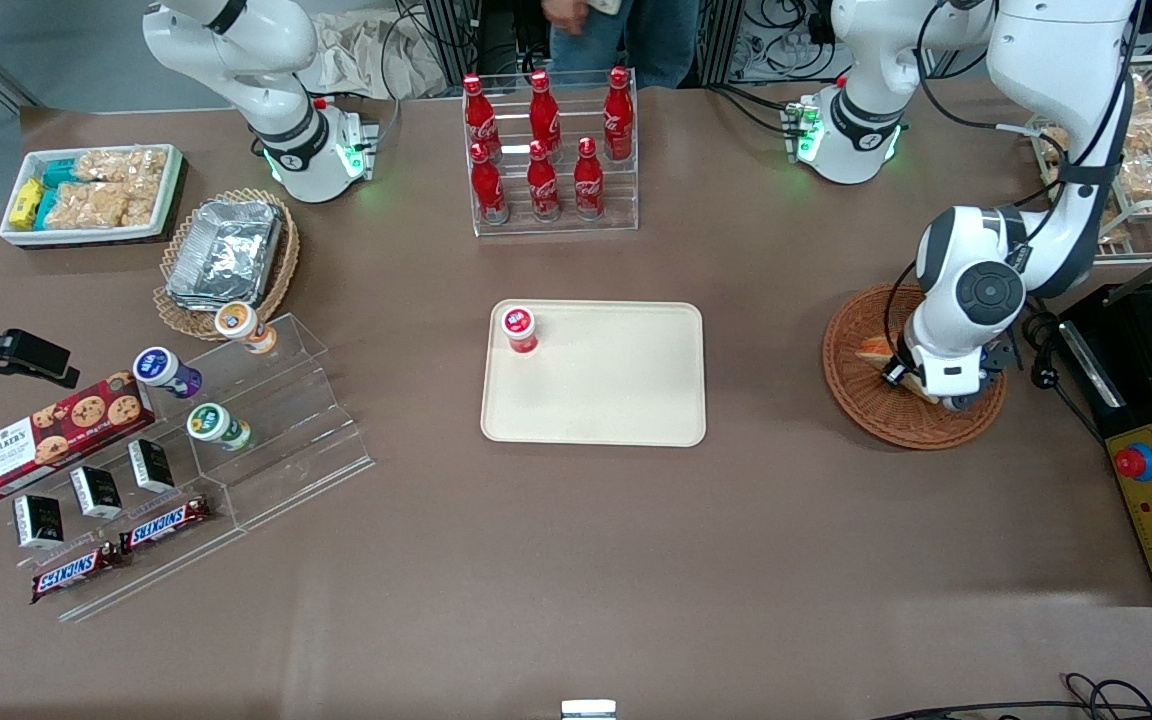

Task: Place sandwich from basket to tray
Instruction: 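Close the left gripper on the sandwich and lift it from the basket, then carry the held sandwich with the left gripper over the cream tray, then lower the sandwich onto the tray and open the left gripper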

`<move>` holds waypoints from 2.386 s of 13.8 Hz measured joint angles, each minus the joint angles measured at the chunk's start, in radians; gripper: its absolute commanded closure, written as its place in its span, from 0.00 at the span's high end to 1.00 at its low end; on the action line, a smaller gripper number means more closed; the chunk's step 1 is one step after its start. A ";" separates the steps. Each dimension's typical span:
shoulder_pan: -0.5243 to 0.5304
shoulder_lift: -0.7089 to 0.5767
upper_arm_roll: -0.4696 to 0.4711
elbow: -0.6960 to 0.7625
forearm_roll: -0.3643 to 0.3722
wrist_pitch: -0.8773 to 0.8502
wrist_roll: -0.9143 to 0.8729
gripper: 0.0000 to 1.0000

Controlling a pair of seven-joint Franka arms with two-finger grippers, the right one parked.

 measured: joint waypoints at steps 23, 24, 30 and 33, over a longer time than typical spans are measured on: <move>-0.253 -0.116 -0.309 0.183 -0.250 -0.148 0.408 0.00; -0.272 -0.094 -0.309 0.164 -0.247 -0.102 0.413 0.00; -0.355 0.055 -0.309 0.150 -0.144 0.054 0.423 0.00; -0.356 0.110 -0.305 0.150 -0.099 0.108 0.423 0.00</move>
